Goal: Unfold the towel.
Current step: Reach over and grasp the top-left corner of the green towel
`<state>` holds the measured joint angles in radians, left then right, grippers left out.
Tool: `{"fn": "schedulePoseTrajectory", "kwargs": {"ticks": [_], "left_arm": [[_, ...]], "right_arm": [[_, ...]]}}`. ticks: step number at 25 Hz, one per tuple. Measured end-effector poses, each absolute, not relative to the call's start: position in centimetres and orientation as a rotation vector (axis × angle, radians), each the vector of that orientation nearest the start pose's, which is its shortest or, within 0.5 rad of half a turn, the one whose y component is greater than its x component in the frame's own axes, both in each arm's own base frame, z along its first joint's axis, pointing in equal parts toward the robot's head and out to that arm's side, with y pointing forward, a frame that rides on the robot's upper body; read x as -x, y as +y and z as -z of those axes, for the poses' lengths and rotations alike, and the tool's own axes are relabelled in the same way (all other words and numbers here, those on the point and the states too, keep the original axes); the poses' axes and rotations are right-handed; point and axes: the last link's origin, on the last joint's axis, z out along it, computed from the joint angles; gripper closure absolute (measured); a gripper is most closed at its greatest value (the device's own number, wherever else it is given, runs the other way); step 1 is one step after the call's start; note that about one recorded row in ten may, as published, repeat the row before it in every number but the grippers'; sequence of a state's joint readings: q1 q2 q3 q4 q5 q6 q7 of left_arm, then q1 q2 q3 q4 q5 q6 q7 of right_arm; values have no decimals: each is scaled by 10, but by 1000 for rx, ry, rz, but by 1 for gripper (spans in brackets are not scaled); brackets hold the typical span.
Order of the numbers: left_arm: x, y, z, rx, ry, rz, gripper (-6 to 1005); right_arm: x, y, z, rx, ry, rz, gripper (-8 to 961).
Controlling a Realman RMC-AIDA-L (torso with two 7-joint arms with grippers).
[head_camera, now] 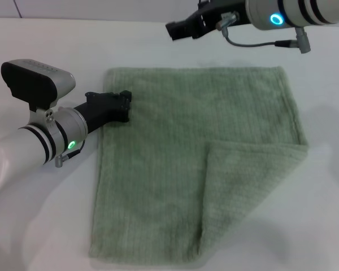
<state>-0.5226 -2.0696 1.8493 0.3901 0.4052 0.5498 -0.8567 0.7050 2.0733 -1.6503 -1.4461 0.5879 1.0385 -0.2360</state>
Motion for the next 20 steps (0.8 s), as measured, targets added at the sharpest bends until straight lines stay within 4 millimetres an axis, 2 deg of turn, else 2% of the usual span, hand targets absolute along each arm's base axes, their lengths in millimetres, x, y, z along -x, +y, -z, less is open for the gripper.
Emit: {"fn": "schedulePoseTrajectory", "kwargs": {"ticks": [8,20], "left_arm": [[287,369,88,2163,-840,451,999],[288,368,88,2164,-840,449,999]], "right_arm": [[-67,392,34,2500,716,76,169],[-90,381,50,2589,783,359,168]]}}
